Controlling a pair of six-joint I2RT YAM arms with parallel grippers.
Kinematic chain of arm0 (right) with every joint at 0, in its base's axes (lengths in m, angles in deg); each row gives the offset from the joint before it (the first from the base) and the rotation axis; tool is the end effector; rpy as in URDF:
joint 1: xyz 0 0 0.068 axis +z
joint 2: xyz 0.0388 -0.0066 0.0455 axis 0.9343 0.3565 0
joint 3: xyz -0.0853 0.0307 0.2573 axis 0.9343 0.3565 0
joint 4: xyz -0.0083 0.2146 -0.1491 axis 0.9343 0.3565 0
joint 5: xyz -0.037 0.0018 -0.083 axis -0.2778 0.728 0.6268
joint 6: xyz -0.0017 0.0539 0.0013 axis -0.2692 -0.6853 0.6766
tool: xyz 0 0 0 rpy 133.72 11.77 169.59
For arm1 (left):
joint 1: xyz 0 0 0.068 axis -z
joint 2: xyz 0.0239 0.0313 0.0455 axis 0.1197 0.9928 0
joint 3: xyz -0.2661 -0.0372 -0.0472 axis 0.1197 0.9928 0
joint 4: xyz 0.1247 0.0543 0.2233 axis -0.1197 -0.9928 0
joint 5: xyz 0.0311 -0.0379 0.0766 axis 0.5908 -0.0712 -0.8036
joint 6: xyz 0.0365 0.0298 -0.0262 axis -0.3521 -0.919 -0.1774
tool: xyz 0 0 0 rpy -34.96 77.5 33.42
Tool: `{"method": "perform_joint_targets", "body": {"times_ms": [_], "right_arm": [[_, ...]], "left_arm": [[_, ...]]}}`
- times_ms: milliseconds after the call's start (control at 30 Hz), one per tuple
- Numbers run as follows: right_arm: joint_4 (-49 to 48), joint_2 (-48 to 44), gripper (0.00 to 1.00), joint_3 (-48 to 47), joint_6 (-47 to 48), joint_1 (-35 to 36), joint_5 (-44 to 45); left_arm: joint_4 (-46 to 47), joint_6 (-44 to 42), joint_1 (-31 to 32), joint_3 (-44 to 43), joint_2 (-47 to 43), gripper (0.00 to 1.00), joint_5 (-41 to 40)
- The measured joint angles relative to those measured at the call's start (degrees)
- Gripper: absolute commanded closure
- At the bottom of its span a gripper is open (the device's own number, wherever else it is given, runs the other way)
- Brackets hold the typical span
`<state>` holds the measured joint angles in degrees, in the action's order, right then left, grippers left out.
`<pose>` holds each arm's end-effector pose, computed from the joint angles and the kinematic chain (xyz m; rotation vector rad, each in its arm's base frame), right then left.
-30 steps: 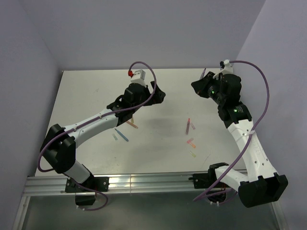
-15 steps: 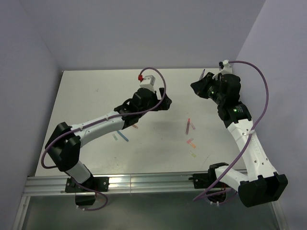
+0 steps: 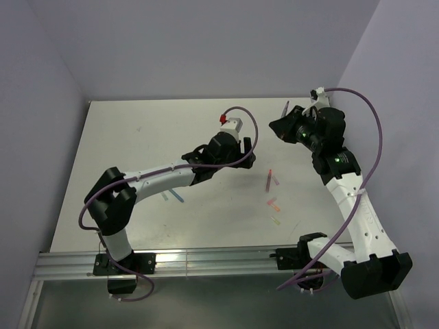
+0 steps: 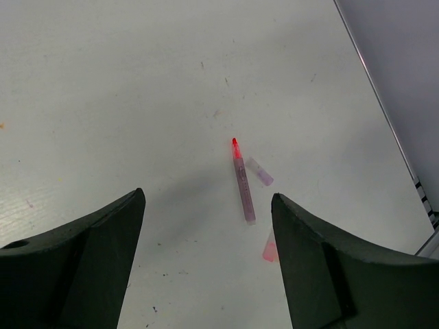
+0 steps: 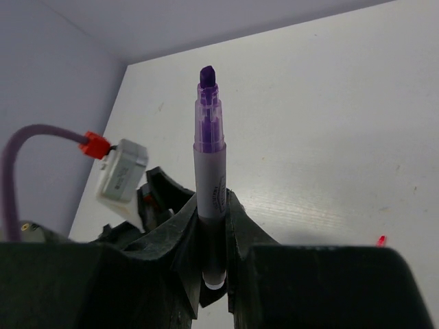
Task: Insert the pens into the pen caps
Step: Insert the pen cap onto the pen.
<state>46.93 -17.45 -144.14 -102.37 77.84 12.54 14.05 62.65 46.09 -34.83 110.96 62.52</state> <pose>0.2271 0.0454 0.3920 0.0942 1.8647 0.7204 0.2533 -0.3252 0.2655 0.2184 2.0897 -0.7809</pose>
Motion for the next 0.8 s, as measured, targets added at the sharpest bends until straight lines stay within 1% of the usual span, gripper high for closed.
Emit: {"method": "perform_joint_targets", "body": {"times_ms": [100, 333, 800], "right_arm": [[-0.92, -0.83, 1.0, 0.61, 0.04, 0.0, -3.13], [-3.61, -1.75, 1.0, 1.44, 0.44, 0.02, -9.2], [-8.0, -3.91, 1.0, 3.43, 0.57, 0.0, -13.75]], "left_arm": [[0.02, -0.37, 0.07, -0.9, 1.57, 0.23, 0.85], [-0.39, -0.55, 0.22, -0.92, 2.45, 0.25, 1.92], [-0.35, -0.55, 0.22, -0.92, 2.45, 0.27, 2.8]]}}
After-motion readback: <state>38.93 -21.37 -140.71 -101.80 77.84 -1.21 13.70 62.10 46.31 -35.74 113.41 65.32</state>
